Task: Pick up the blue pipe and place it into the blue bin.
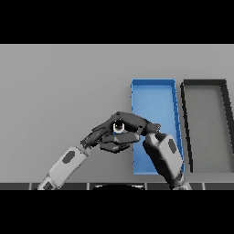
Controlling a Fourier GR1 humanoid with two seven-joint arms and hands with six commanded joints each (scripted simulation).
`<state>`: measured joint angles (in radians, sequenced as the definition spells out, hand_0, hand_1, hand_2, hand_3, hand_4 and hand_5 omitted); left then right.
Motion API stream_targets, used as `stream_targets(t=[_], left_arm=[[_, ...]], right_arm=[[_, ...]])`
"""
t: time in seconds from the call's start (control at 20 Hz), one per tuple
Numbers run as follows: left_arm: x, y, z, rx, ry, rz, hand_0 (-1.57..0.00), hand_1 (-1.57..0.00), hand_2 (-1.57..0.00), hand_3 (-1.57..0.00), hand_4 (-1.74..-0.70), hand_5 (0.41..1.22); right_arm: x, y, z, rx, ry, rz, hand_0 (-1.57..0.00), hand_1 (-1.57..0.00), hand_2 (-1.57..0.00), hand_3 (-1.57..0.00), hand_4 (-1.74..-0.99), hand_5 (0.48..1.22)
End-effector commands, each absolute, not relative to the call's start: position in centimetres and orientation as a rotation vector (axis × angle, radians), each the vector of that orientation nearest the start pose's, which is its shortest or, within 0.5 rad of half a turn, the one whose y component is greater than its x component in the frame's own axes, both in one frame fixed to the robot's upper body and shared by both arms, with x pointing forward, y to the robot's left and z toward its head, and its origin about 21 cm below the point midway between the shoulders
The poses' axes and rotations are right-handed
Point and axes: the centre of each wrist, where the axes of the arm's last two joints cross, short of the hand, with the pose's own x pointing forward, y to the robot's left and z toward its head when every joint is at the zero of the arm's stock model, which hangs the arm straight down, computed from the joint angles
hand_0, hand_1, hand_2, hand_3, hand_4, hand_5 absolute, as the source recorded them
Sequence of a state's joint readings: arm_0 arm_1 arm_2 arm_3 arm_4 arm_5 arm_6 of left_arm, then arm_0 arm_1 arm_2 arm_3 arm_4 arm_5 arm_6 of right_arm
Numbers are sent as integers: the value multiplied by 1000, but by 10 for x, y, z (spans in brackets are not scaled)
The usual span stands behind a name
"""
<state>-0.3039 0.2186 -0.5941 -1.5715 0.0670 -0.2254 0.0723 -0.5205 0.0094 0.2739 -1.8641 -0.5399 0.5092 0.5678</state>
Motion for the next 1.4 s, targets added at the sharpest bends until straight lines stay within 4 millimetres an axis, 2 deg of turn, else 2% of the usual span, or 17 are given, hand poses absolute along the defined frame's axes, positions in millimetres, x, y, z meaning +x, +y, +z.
stream_targets(t=[0.0,0.2,0.4,0.45,0.6,0.7,0.85,1.05,1.2,1.35], left_arm=[[263,116,50,-489,-1544,-947,-5,-4,-4,-1,-870,535],[263,113,47,-488,-1521,-947,-1,-1,-1,0,-865,509],[261,118,45,-492,-1527,-953,0,0,0,1,-867,486],[260,114,43,-495,-1517,-953,0,0,0,1,-868,485],[260,119,47,-487,-1532,-955,1,1,1,1,-860,484],[259,121,47,-480,-1521,-951,1,1,1,1,-850,484],[258,121,47,-453,-1523,-954,1,1,1,1,-835,474],[258,124,49,-430,-1525,-951,1,1,1,1,-827,463],[258,126,47,-429,-1520,-958,1,1,1,1,-828,462],[258,126,50,-428,-1532,-965,1,1,1,1,-826,466]], right_arm=[[273,-107,198,1002,-1587,918,-1571,-1571,-1571,-1571,-1494,1221],[279,-109,234,1003,-1614,887,-1571,-1571,-1571,-1571,-1492,1221],[290,-116,287,985,-1778,923,-1571,-1571,-1571,-1571,-1495,1221],[297,-117,299,965,-1806,885,-1571,-1571,-1571,-1571,-1496,1221],[315,-130,320,852,-1885,762,-1571,-1571,-1571,-1571,-1497,1221],[330,-147,324,723,-1907,700,-1571,-1571,-1571,-1571,-1498,1221],[359,-180,309,551,-1845,583,-1571,-1571,-1571,-1571,-1498,1221],[378,-224,272,418,-1727,412,-1571,-1571,-1571,-1571,-1499,1221],[382,-243,241,358,-1621,342,-1571,-1571,-1571,-1571,-1499,1221],[373,-261,200,275,-1482,264,-1571,-1571,-1571,-1571,-1499,1221]])
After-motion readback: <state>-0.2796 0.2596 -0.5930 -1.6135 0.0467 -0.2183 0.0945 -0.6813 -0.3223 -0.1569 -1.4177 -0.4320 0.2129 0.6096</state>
